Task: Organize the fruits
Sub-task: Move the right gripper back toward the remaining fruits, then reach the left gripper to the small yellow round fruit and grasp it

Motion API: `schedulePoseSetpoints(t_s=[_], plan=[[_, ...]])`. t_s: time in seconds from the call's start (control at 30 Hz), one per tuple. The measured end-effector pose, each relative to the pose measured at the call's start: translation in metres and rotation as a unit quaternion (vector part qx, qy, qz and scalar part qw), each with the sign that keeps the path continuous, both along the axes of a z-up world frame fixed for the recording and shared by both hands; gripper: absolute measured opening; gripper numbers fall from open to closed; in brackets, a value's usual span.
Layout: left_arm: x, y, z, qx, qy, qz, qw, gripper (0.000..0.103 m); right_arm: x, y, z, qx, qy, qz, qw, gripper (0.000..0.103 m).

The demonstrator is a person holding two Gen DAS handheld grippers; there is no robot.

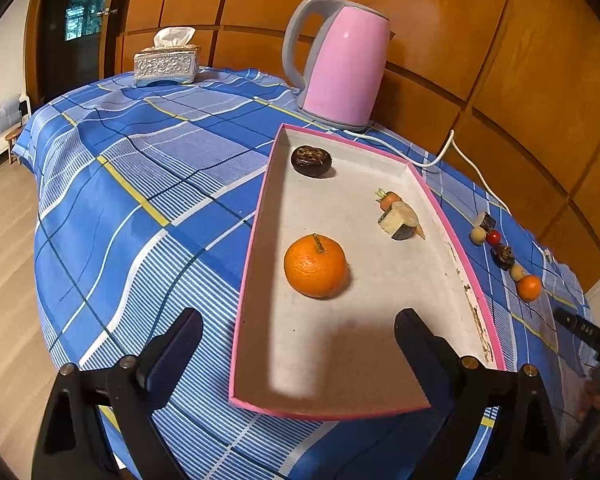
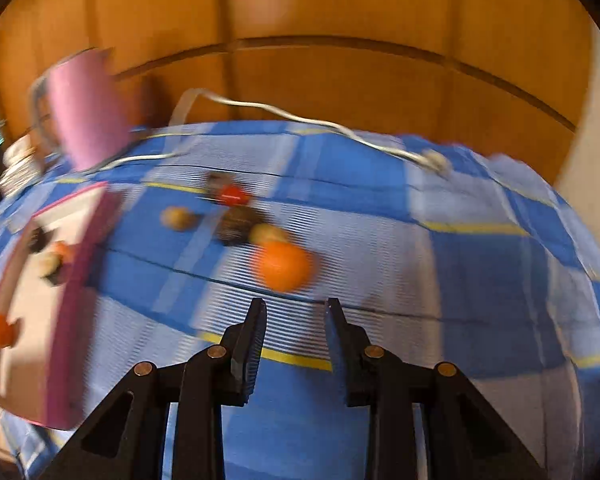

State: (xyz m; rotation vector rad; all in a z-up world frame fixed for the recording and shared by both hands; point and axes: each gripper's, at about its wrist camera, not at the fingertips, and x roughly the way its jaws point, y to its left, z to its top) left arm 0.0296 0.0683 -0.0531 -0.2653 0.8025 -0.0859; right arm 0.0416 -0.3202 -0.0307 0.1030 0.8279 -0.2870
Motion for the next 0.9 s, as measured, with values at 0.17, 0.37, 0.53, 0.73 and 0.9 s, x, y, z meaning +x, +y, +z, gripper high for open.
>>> schedulePoseSetpoints(t_s=[0.17, 0.37, 0.53, 0.73, 0.9], plan=[[0.0, -0.002, 0.0, 0.002, 0.0, -0.001, 1.0, 0.097, -0.02, -0.047, -0.011, -0.011, 0.014, -0.107, 0.994, 0.03], [0.001, -0.002, 0.002, 0.003, -0.003, 0.0, 1.0, 0.097, -0.042, -0.088, -0.027, -0.01, 0.027, -0.21, 0.977, 0.03], [0.001, -0.003, 0.011, 0.006, -0.015, -0.005, 0.9999, 0.097, -0.05, -0.099, -0.034, -0.005, 0.017, -0.235, 0.972, 0.035], [0.006, -0.012, 0.024, 0.005, -0.017, -0.023, 0.9996, 0.097, -0.046, -0.096, -0.038, -0.014, 0.009, -0.234, 0.972, 0.037], [0.015, -0.032, 0.045, 0.0, -0.029, -0.059, 0.9978, 0.097, -0.047, -0.096, -0.039, -0.014, 0.006, -0.233, 0.972, 0.039]])
